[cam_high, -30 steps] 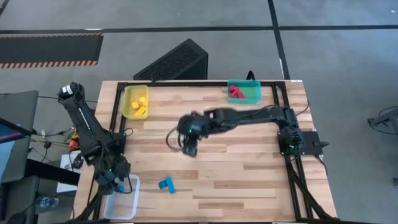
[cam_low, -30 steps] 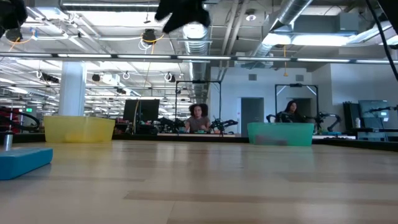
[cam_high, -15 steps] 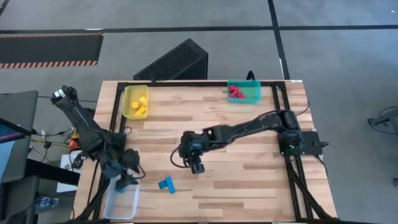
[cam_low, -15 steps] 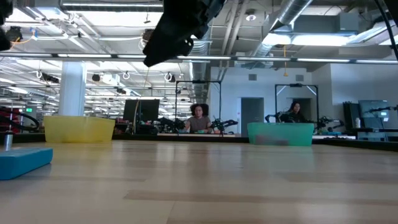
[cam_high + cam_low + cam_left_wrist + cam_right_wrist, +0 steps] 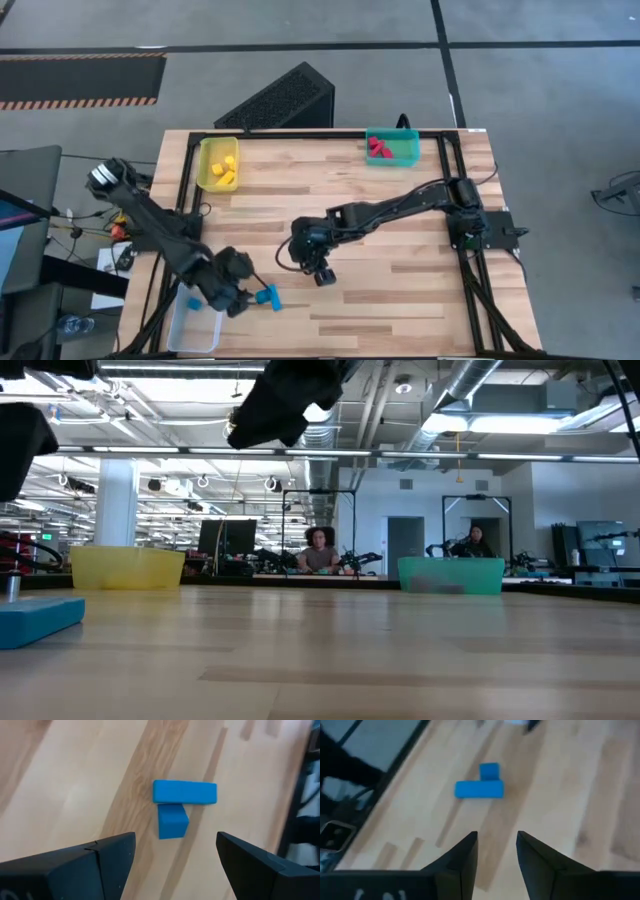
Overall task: Sort & place blocks by color
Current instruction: Put the left blue block into the transparent bin
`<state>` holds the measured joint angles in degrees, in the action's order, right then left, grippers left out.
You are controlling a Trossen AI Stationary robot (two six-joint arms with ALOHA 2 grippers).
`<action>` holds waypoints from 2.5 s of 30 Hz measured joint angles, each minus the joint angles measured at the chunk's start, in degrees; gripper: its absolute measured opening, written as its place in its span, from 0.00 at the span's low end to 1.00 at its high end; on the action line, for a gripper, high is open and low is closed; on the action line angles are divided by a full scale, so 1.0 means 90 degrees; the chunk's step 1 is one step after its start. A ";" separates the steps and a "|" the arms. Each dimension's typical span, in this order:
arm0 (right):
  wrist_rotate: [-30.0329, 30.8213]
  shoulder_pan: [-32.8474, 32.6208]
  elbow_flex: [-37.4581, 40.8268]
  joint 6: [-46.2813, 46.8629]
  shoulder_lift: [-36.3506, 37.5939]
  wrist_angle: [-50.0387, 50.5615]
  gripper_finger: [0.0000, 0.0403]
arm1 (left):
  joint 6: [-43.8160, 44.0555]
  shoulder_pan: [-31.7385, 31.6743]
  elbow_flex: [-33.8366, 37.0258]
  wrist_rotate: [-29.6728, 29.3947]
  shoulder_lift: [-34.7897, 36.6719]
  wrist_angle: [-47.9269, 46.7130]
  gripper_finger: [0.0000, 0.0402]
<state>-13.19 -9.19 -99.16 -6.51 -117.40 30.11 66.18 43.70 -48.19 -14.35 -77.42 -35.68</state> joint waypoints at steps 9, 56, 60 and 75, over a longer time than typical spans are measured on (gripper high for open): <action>-0.0312 0.0277 -0.0009 0.0179 0.0097 0.0150 0.35 | -0.0156 0.0000 -0.0682 0.0388 -0.1809 -0.0041 0.66; 0.0692 -0.0641 0.2382 0.3088 0.0187 -0.3292 0.24 | 0.0141 -0.0055 -0.1907 0.1156 -0.2046 -0.2177 0.29; 0.0760 -0.0641 0.2383 0.3086 0.0185 -0.3192 0.24 | 0.0675 0.0544 -0.2523 0.1255 -0.1727 -0.3176 0.28; 0.0733 -0.0499 0.2381 0.3049 0.0185 -0.3461 0.24 | 0.4136 0.2598 -0.1804 0.2132 -0.1514 -0.3202 0.29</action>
<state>-6.59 -13.69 -77.73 20.93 -115.74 -1.04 103.40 67.09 -64.42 4.84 -91.05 -64.50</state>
